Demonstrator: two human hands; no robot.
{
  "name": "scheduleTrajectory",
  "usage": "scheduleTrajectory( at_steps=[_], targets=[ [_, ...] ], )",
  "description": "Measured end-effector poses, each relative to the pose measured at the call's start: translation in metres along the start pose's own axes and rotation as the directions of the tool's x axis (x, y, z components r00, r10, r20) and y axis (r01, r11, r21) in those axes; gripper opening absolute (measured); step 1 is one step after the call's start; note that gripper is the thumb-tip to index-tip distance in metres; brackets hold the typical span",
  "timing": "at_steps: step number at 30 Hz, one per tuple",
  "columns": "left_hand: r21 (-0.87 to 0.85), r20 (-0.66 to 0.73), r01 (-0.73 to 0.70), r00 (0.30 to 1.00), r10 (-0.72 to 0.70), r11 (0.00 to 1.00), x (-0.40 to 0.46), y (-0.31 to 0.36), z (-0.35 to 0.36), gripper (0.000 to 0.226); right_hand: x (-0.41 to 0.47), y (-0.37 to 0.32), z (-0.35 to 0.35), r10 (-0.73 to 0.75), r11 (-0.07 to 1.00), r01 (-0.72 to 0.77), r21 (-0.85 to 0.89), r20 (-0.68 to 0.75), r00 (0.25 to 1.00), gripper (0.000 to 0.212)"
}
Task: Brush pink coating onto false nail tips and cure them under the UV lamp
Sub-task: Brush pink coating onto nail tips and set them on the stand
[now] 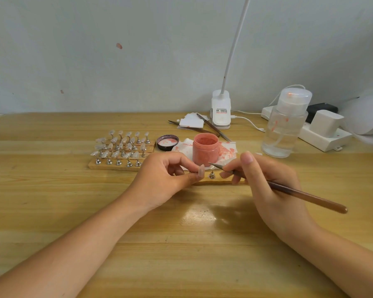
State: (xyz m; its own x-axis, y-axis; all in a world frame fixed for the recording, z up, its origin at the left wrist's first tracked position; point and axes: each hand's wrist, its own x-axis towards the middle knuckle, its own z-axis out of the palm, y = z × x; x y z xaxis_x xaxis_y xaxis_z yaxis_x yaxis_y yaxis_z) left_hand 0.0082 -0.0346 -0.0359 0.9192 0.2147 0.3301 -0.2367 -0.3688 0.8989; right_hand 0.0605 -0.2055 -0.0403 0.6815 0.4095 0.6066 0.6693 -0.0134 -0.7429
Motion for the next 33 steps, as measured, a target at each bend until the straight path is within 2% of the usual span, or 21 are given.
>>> scheduleTrajectory(
  at_steps=[3,6,8,10,13,17,21,23,26,27,30,33],
  targets=[
    [-0.009,0.002,0.034,0.999,-0.034,0.999,0.0008,-0.0021,-0.0007,0.006,0.0002,-0.0002,0.0005,-0.017,0.995,0.023,-0.095,0.064,0.998,0.038],
    [0.018,0.016,0.048,0.999,-0.049,0.999,0.0018,-0.0048,-0.0012,0.025,-0.0012,-0.0009,0.0015,0.004,0.999,0.000,-0.039,0.108,0.994,0.039],
    [0.013,0.020,0.049,0.999,-0.049,0.999,0.0017,-0.0037,-0.0009,0.025,-0.0022,-0.0012,0.0011,0.000,1.000,-0.002,0.020,0.081,0.997,0.040],
    [0.003,0.009,0.052,0.999,-0.052,0.999,0.0021,-0.0036,-0.0005,0.019,-0.0016,-0.0008,0.0008,-0.027,1.000,0.027,0.002,0.063,0.998,0.042],
    [0.011,0.003,0.055,0.998,-0.055,0.998,0.0022,-0.0048,-0.0003,0.026,0.0001,0.0007,0.0012,-0.010,0.998,0.016,-0.064,0.095,0.995,0.041],
    [0.007,0.012,0.061,0.998,-0.061,0.998,0.0023,-0.0048,-0.0009,0.027,-0.0033,0.0005,0.0010,-0.003,1.000,0.002,0.007,0.115,0.993,0.038],
    [0.005,0.008,0.064,0.998,-0.064,0.998,0.0024,-0.0049,-0.0005,0.028,-0.0006,-0.0009,-0.0007,-0.056,0.998,0.055,0.027,0.050,0.997,0.048],
    [0.010,0.007,0.063,0.998,-0.063,0.998,0.0024,-0.0046,-0.0006,0.028,0.0006,-0.0010,-0.0009,-0.058,0.998,0.058,0.006,0.038,0.998,0.039],
    [0.024,0.009,0.052,0.999,-0.052,0.998,0.0021,-0.0034,-0.0004,0.028,0.0003,-0.0015,0.0000,-0.009,1.000,0.008,0.017,0.036,0.999,0.006],
    [0.025,0.009,0.052,0.999,-0.052,0.998,0.0021,-0.0032,-0.0002,0.028,0.0002,-0.0011,0.0004,-0.016,1.000,0.016,0.004,0.043,0.999,0.002],
    [0.006,-0.007,0.061,0.998,-0.061,0.998,0.0023,-0.0044,-0.0001,0.025,0.0010,-0.0019,0.0009,-0.112,0.985,0.124,-0.117,0.103,0.988,0.005],
    [-0.010,-0.012,0.068,0.998,-0.068,0.998,0.0026,-0.0042,0.0000,0.024,-0.0006,-0.0021,0.0000,-0.155,0.976,0.170,-0.138,0.117,0.981,0.023]
  ],
)
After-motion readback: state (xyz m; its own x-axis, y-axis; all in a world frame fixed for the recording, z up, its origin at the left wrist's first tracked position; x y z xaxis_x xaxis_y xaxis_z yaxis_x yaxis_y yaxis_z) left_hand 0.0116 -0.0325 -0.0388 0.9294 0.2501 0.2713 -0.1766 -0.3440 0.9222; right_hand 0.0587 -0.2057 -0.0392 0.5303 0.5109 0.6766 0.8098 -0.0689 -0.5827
